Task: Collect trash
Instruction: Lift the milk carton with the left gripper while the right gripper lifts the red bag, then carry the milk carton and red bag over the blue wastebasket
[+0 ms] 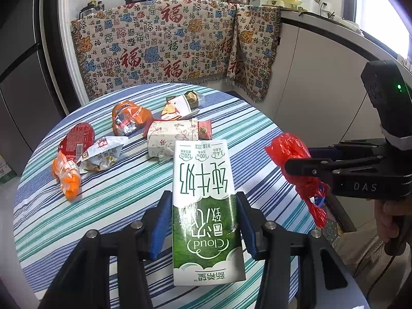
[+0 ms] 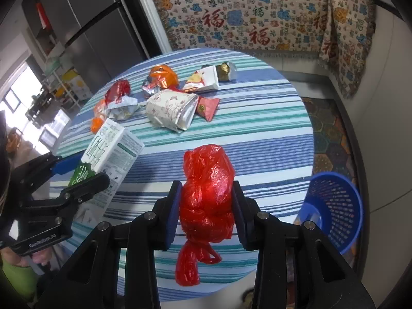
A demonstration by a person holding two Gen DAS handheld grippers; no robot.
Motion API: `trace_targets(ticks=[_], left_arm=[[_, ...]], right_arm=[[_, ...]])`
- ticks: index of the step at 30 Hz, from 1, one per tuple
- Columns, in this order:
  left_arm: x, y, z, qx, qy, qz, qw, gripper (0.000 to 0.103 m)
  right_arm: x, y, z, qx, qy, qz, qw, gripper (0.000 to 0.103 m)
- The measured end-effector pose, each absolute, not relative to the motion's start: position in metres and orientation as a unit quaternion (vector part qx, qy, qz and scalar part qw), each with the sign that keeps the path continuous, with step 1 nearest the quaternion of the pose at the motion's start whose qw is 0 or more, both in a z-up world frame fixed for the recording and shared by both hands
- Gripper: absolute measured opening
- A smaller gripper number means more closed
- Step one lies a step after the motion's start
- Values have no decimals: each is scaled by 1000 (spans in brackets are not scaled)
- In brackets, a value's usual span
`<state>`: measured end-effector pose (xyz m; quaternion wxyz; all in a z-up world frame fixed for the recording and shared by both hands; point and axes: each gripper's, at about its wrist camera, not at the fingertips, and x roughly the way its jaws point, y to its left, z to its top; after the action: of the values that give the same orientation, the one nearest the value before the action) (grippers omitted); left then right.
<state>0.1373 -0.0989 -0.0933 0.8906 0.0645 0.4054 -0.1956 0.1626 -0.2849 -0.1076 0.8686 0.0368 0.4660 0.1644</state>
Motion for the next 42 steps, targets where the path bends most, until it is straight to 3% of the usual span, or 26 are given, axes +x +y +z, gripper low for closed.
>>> trace_targets(ticks=[26,42], left_arm=[[147,-164,-99,82,412,-236,876,49],[166,-334,-115,51,437,-369,819,49]], right_arm=[[162,-353,-105,71,447,117,884,38],[179,-538,-145,121,448,-64,883,39]])
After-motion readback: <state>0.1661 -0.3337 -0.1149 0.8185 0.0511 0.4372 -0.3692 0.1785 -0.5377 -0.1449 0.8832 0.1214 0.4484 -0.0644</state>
